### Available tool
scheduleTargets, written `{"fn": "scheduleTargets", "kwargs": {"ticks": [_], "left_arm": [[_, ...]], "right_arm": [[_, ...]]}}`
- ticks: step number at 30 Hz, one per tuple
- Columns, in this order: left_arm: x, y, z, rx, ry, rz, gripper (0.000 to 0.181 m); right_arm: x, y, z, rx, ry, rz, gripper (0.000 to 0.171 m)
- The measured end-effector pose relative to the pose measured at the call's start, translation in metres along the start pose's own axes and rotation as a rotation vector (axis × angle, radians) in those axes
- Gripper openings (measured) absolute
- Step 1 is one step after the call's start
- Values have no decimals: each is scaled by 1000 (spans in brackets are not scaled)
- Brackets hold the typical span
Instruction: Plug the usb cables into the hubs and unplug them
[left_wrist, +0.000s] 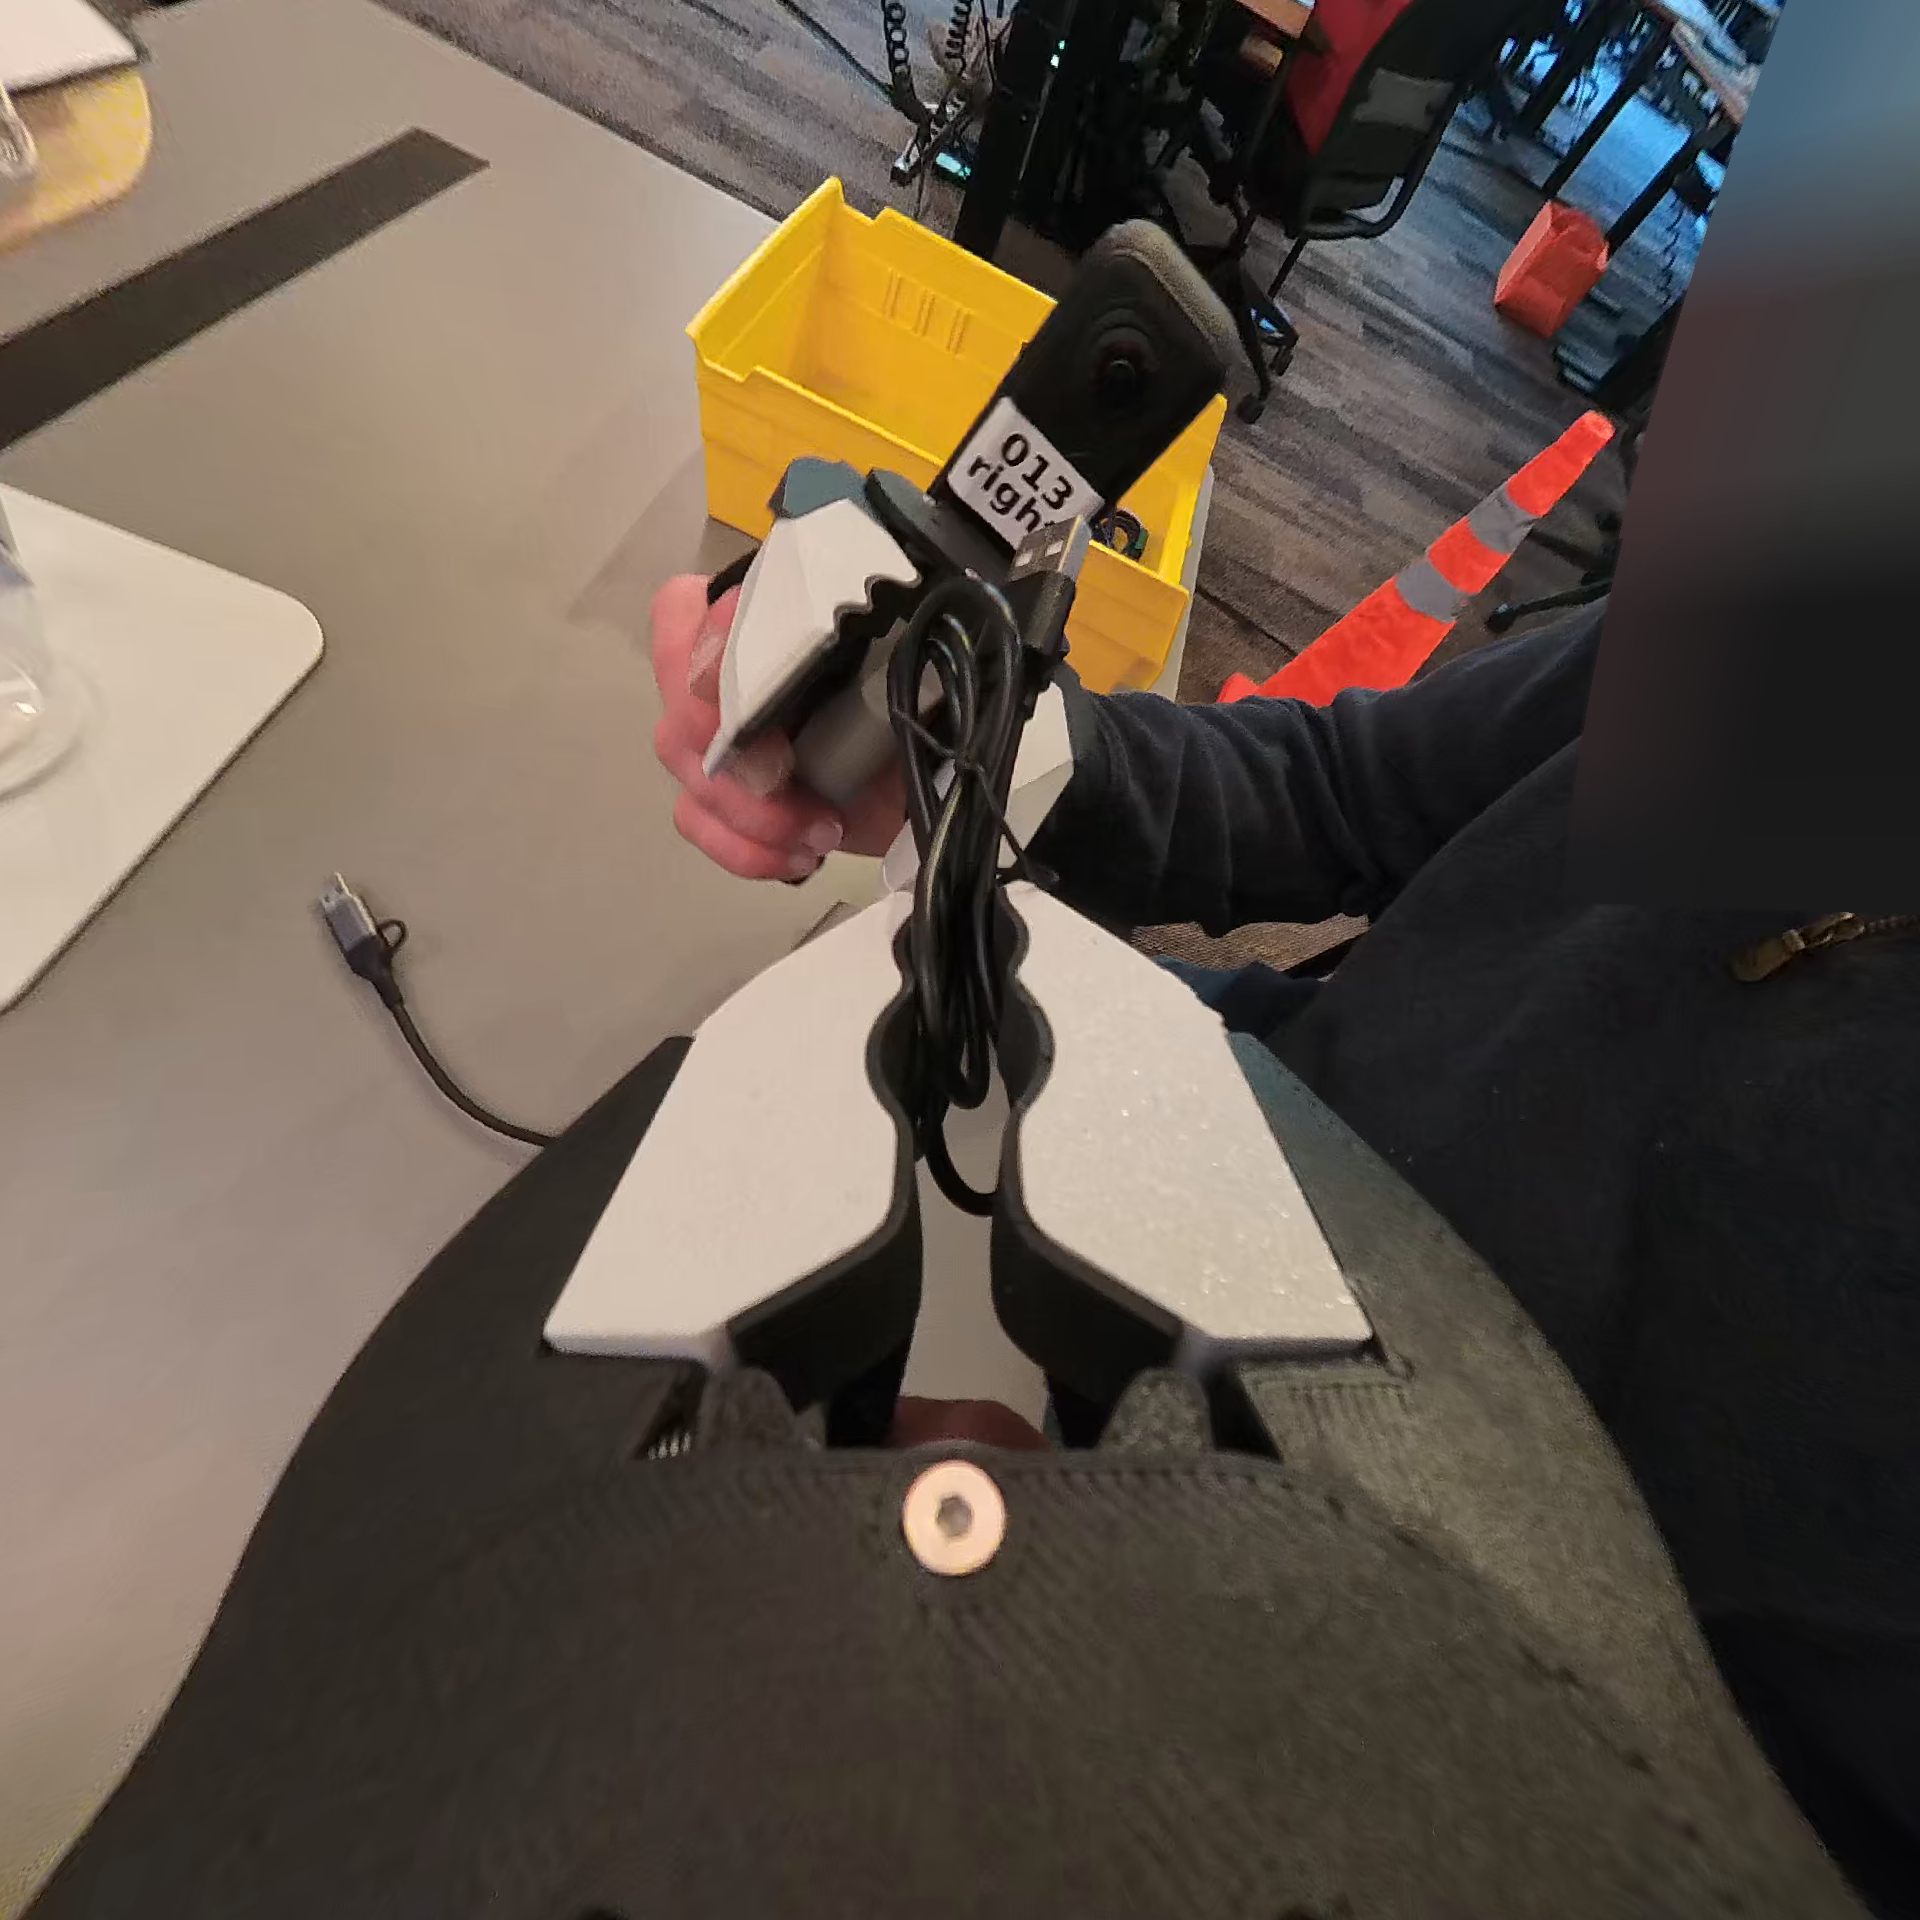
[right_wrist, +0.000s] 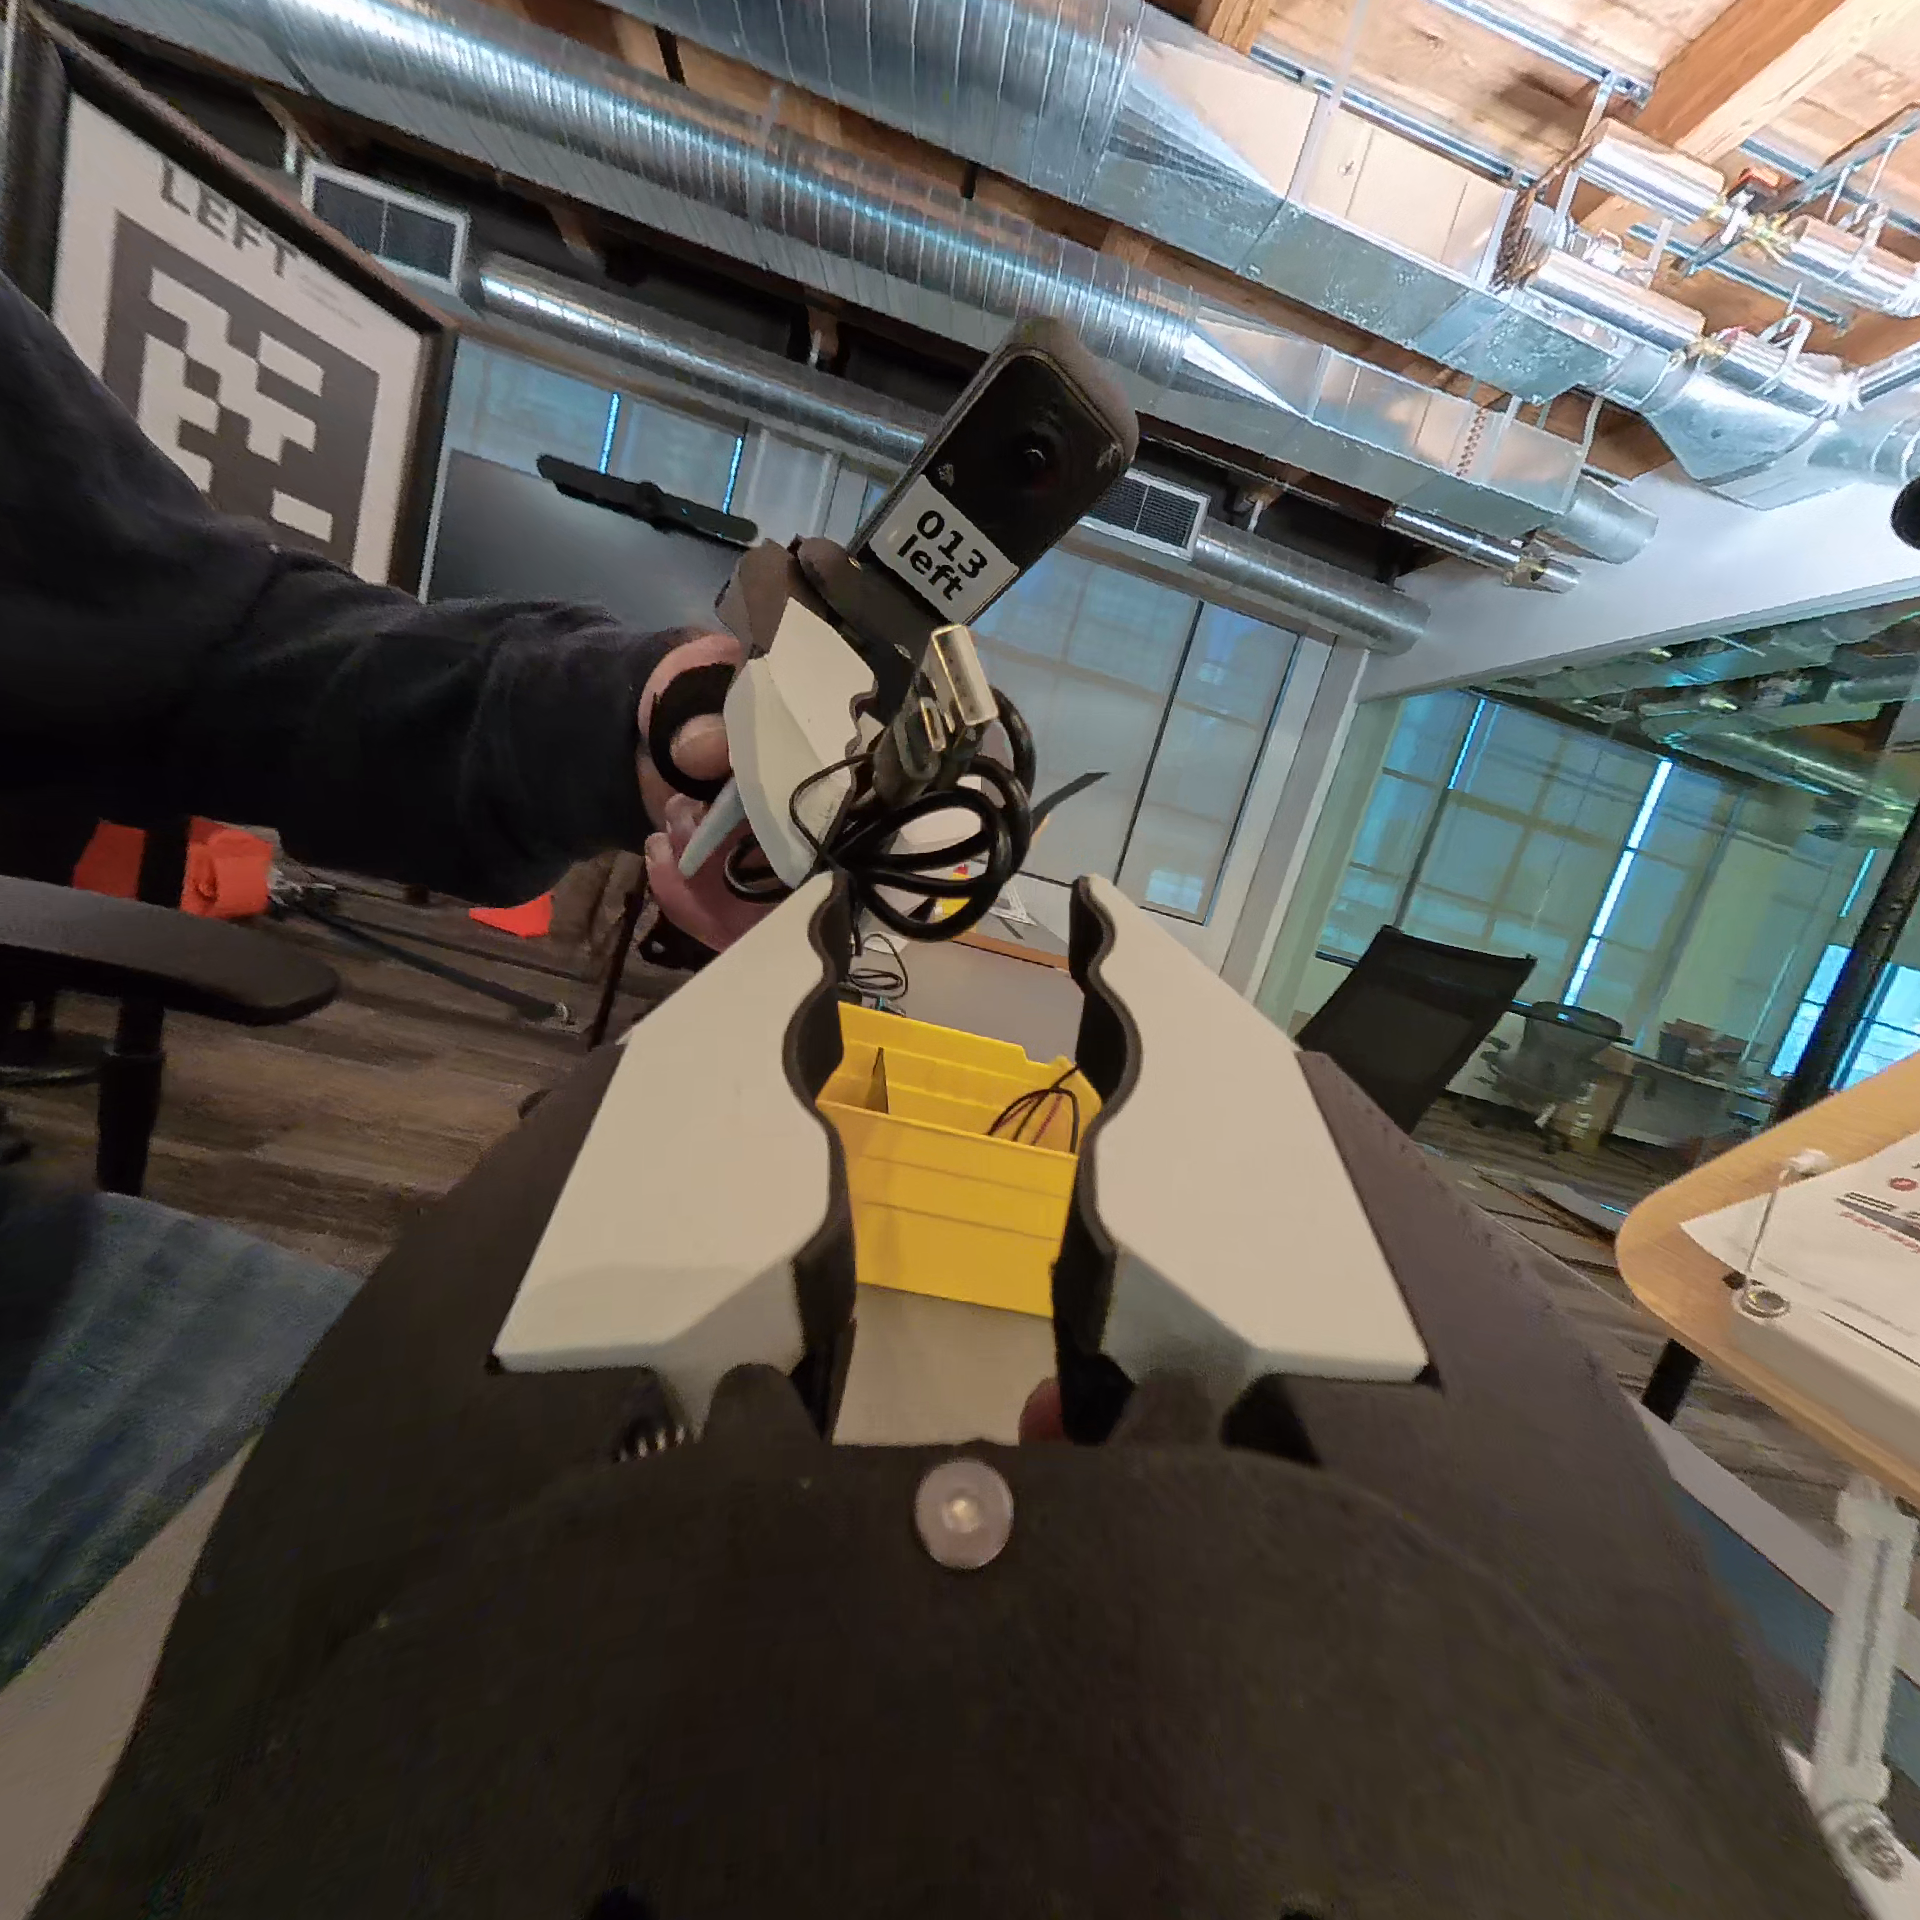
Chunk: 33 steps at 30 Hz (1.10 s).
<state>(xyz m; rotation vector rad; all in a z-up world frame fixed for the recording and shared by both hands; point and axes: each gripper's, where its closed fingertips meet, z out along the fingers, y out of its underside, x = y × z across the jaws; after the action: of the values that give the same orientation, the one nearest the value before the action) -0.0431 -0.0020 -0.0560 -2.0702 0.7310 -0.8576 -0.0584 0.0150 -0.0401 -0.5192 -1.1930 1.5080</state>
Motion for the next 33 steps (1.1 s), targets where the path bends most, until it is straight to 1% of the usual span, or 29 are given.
{"fn": "scheduleTargets", "kwargs": {"ticks": [5, 6, 8, 11, 15, 17, 21, 23, 24, 26, 27, 32, 33], "left_arm": [[-4, 11, 2, -6, 24, -70, 9], [-6, 13, 2, -10, 25, -81, 9], [-8, 14, 3, -7, 27, -94, 9], [-12, 14, 2, -8, 4, -92, 9], [-20, 15, 1, -29, -60, -66, 9], [-26, 17, 1, -42, -103, -53, 9], [-32, 21, 0, -56, -141, -48, 9], [-34, 23, 1, -65, -153, -48, 9], [-35, 25, 0, -74, -159, -50, 9], [-35, 26, 0, -76, -152, -59, 9], [-35, 26, 0, -79, -151, -66, 9], [-31, 31, 1, -107, -95, -108, 9], [-30, 32, 1, -115, -84, -115, 9]], "right_arm": [[-4, 11, 0, -43, -18, -33, 41], [-4, 14, 0, -50, -22, -27, 39], [-7, 17, 0, -50, -39, -9, 29], [-5, 21, 1, -36, -28, 69, 27], [-3, 28, 1, -18, -12, 231, 20], [-2, 32, 1, -28, 9, 292, 21], [-3, 39, 1, -49, 18, 382, 21], [0, 43, 0, -64, 54, 393, 29], [2, 46, 0, -76, 84, 369, 34], [10, 47, -2, -97, 161, 289, 52], [13, 48, -2, -111, 180, 253, 54], [2, 41, 0, -156, 114, 3, 38], [0, 41, 0, -168, 96, -38, 38]]}}
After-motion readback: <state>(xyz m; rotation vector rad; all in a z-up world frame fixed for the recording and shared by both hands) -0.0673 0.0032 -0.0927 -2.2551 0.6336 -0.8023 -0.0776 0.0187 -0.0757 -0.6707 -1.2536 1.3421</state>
